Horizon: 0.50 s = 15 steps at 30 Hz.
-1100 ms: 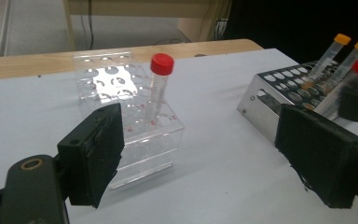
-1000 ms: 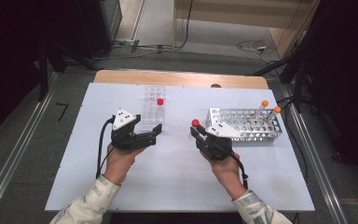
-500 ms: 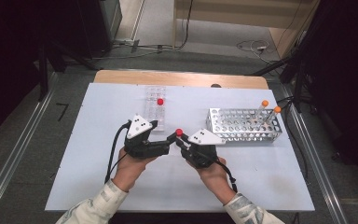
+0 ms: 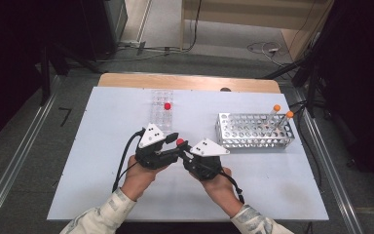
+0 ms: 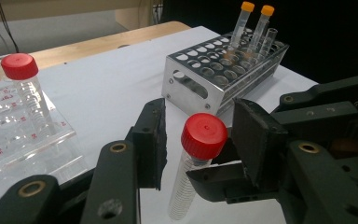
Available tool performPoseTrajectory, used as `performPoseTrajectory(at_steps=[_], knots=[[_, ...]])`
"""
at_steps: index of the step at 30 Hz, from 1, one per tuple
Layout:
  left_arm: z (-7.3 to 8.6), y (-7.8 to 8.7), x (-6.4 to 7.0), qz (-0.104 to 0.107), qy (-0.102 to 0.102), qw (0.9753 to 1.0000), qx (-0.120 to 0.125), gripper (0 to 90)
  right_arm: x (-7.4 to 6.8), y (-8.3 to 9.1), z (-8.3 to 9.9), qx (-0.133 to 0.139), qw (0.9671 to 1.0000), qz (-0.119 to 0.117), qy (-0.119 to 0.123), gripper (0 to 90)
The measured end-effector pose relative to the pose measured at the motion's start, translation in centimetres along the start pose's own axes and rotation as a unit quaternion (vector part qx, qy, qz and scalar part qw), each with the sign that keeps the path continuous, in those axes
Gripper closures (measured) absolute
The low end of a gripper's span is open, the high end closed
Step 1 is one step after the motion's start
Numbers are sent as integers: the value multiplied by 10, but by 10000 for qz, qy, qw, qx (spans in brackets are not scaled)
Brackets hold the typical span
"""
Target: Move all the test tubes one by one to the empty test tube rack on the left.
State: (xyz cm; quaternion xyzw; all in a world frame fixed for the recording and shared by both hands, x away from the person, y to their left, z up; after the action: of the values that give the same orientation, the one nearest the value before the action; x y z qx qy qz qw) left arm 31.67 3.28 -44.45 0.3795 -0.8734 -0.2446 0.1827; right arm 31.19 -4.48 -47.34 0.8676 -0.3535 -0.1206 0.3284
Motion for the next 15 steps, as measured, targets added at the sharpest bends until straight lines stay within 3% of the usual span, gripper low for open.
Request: performPoseTrajectory(at_steps=[15], knots=[[1,-2,0,-34,-91,9999,-36,694,0,0,0,-2,10000,-27,4,722]])
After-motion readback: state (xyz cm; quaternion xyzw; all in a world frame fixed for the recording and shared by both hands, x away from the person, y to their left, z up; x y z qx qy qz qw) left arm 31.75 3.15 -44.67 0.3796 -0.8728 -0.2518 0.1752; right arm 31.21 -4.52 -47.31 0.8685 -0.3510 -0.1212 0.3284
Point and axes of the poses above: each handheld gripper's, and its own axes: y roughly backward along the jaws, z roughly out of its underside, x roughly to its right, the point moved 8 cm from there along -y, roughly forward along the jaws, and after that the axes turned 12 degrees about -x, right-handed, at the moved point
